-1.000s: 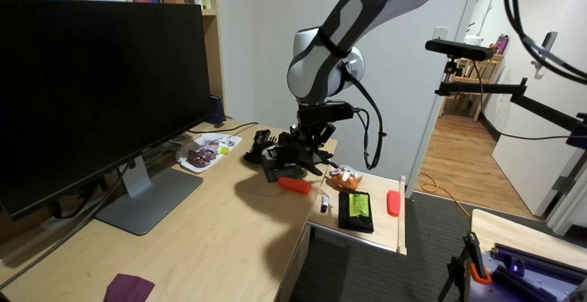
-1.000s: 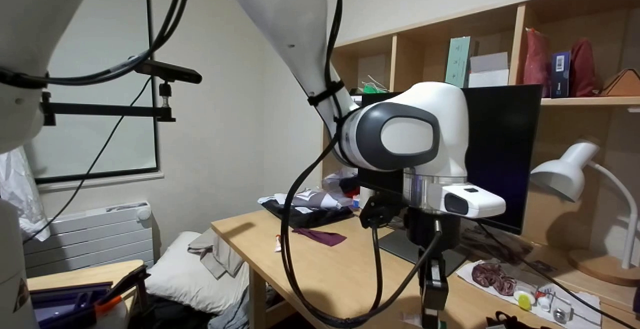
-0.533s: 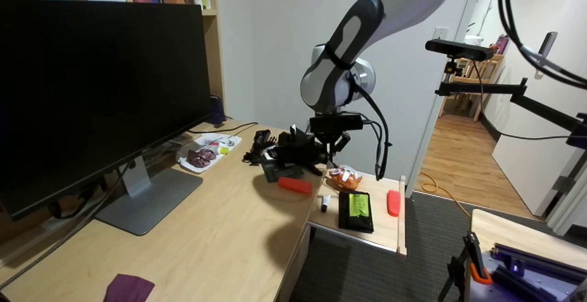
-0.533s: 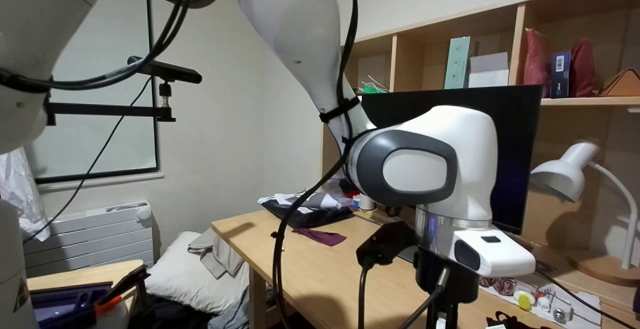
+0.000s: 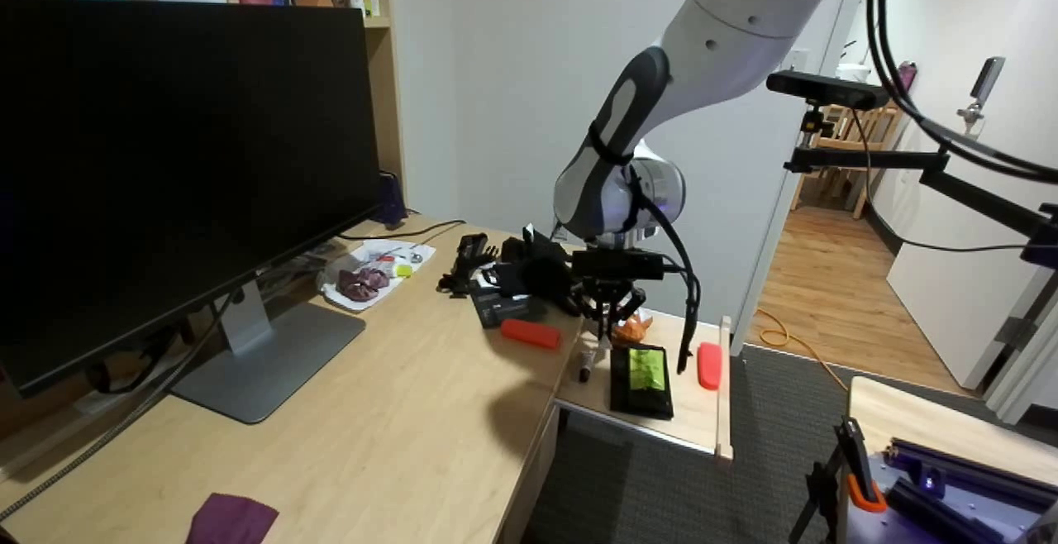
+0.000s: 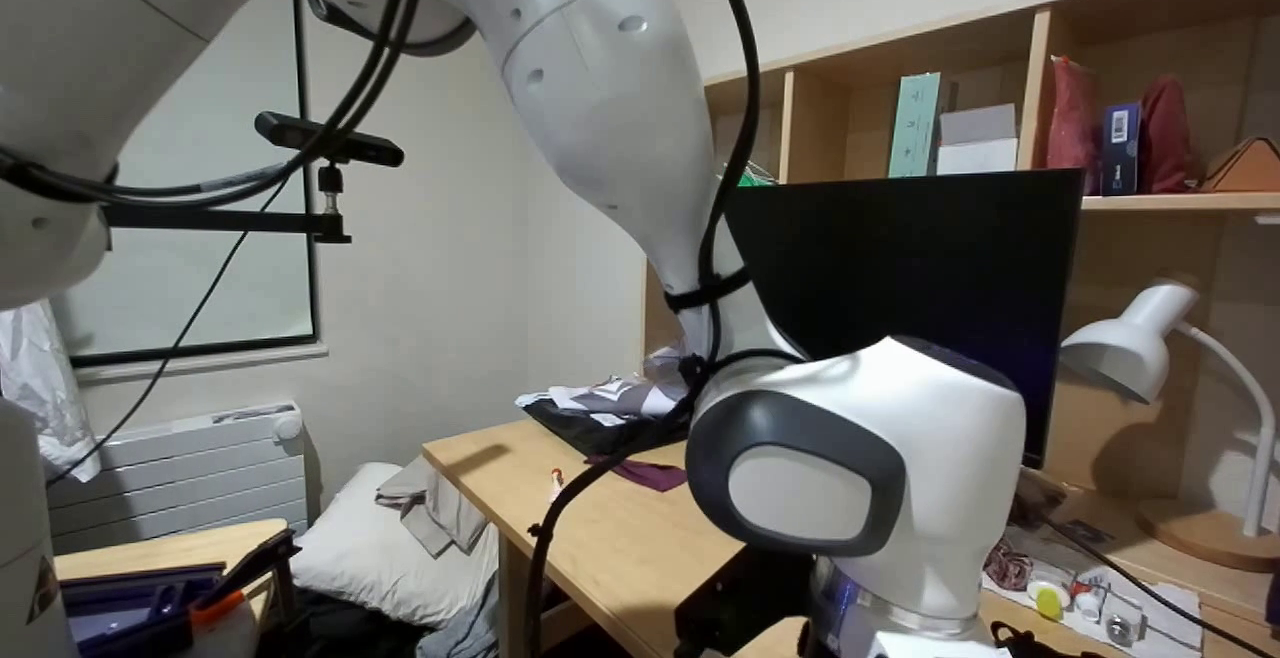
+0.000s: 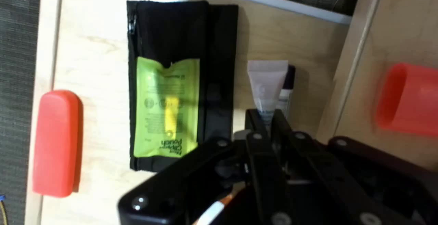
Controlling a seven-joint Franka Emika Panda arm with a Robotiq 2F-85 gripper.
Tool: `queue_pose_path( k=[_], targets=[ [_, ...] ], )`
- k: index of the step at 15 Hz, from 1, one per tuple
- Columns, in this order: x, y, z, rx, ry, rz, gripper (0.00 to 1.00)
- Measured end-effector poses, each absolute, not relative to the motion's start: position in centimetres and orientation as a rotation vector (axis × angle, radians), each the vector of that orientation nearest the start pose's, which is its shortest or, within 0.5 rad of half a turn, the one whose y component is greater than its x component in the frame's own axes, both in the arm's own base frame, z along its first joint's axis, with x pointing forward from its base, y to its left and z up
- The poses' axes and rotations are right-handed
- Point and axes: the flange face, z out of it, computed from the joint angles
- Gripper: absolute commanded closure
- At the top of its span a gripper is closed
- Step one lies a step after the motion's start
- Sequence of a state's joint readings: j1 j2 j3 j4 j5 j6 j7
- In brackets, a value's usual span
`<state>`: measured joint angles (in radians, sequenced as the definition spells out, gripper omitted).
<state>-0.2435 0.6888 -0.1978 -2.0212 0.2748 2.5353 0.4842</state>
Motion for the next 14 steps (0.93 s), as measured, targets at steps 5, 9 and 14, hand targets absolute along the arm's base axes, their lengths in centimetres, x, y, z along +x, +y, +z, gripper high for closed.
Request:
queue_pose_path(
  k=[5, 9, 14],
  targets=[
    [51.5, -24.5, 5.9, -2.618, 1.645, 0.184, 0.92],
    [51.9, -25.6, 4.9, -2.633, 1.624, 0.124, 0.65],
    [51.5, -26.8, 4.8, -2.643, 1.608, 0.103, 0.4]
  ],
)
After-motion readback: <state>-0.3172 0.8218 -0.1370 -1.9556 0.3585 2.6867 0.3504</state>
